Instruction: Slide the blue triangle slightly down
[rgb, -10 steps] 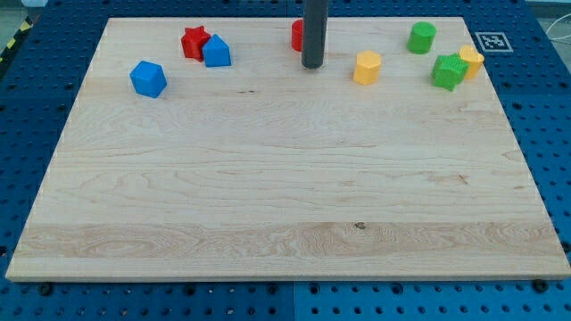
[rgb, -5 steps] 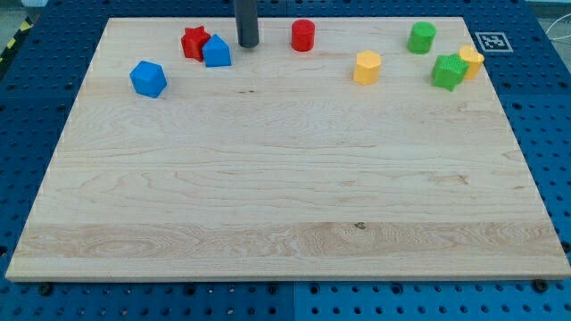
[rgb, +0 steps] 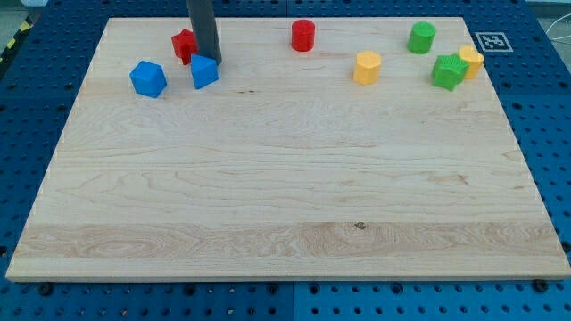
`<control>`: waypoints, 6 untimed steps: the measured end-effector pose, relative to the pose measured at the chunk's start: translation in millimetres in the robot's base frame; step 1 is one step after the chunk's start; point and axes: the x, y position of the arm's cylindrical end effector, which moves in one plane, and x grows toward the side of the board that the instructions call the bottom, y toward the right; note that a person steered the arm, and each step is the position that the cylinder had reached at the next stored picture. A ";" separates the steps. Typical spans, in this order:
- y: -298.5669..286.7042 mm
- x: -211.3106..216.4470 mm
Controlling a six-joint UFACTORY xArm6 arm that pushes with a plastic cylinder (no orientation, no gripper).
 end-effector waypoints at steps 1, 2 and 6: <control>-1.0 16.0; 1.1 37.5; -72.7 82.7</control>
